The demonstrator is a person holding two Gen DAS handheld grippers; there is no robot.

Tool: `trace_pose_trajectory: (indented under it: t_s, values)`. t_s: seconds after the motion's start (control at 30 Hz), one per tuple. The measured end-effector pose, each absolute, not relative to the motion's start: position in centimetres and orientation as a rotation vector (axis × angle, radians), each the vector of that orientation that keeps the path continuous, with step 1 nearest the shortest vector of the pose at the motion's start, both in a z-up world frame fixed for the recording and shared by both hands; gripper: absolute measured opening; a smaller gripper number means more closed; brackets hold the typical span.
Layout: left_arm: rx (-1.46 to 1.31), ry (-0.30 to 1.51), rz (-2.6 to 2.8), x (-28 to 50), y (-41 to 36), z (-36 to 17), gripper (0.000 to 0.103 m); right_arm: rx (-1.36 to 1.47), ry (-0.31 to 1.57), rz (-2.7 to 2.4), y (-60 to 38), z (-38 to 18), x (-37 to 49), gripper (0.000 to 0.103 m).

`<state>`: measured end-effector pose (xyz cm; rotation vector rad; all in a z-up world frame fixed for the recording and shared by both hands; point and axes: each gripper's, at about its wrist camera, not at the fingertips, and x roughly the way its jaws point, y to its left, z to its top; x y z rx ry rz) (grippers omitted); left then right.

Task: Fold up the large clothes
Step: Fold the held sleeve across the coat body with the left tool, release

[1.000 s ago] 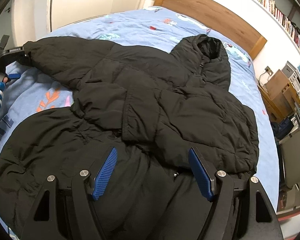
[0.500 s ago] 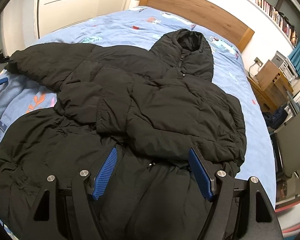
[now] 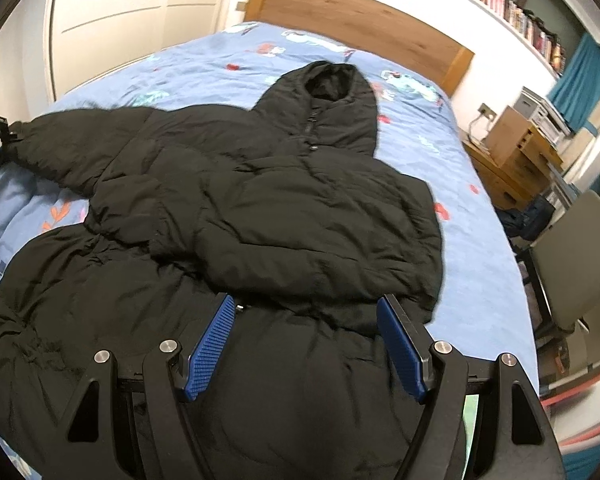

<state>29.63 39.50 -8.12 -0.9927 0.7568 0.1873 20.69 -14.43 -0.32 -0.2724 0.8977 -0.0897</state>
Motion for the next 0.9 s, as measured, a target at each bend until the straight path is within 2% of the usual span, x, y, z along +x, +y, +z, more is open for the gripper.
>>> trace_pose_trajectory:
  t_s: [0.27, 0.6, 0.73, 0.9]
  values:
    - [-0.78, 0.734, 0.076, 30.1, 32.9, 0.4, 0.009, -0.201, 0.849, -0.164, -19.2, 2.1, 16.8, 0.073]
    - [-0.486, 0.74, -0.042, 29.2, 19.8, 11.2, 0.009, -0.088, 0.766, -0.233, -25.1, 4.5, 11.5, 0.073]
    - [-0.408, 0.763, -0.097, 29.2, 12.5, 12.7, 0.009, -0.041, 0.737, -0.244, -27.2, 5.0, 9.4, 0.073]
    - [-0.333, 0.816, -0.156, 29.5, 3.5, 11.4, 0.009, 0.006, 0.718, -0.269, -30.1, 5.0, 7.1, 0.073]
